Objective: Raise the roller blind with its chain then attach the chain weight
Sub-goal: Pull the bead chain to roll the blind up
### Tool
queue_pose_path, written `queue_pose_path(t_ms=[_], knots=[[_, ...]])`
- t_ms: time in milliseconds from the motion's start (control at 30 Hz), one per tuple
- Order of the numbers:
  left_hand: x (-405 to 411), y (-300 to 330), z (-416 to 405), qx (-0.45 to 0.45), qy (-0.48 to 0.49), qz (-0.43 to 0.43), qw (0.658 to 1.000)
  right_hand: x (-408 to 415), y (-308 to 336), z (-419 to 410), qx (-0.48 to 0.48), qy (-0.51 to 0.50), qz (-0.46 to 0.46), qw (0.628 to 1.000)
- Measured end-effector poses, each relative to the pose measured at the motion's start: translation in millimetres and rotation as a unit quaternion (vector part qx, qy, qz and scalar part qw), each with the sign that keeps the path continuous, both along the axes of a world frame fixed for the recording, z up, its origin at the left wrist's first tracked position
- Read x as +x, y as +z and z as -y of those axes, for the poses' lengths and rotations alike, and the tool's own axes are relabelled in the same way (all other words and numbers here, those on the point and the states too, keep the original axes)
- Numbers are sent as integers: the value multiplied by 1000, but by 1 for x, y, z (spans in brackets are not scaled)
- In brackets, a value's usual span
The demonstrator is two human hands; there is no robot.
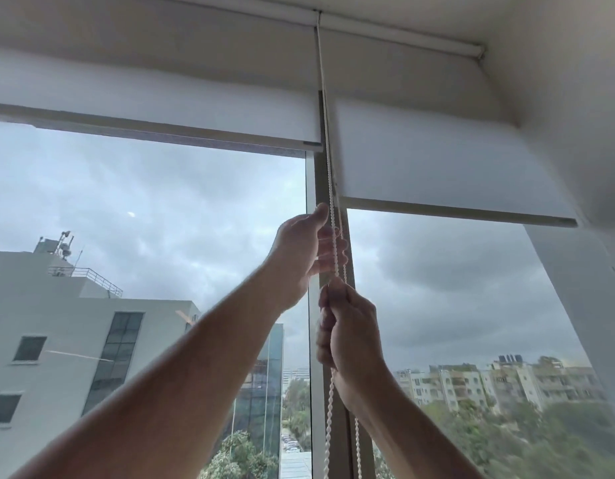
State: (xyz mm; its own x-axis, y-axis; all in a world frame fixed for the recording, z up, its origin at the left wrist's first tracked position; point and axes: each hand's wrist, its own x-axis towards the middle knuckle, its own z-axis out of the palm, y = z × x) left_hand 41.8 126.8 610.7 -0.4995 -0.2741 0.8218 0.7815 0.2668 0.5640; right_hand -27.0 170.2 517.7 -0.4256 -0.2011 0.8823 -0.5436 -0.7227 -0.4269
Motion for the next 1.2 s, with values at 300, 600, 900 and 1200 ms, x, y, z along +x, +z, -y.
queue_pose_path(t_ms=[300, 600, 900, 1200], knots=[[-21, 3, -22, 40, 140, -59, 988, -15, -17, 2, 43, 19, -18, 999], [-29, -25, -12, 31, 139, -76, 987, -33, 29, -22, 63, -21, -38, 997], [-41, -75, -2, -14, 148, -128, 981, 2, 98, -29, 85, -3, 44, 995], [-43, -110, 1, -38, 171, -138, 975, 24, 115, -9, 20, -27, 96, 995]])
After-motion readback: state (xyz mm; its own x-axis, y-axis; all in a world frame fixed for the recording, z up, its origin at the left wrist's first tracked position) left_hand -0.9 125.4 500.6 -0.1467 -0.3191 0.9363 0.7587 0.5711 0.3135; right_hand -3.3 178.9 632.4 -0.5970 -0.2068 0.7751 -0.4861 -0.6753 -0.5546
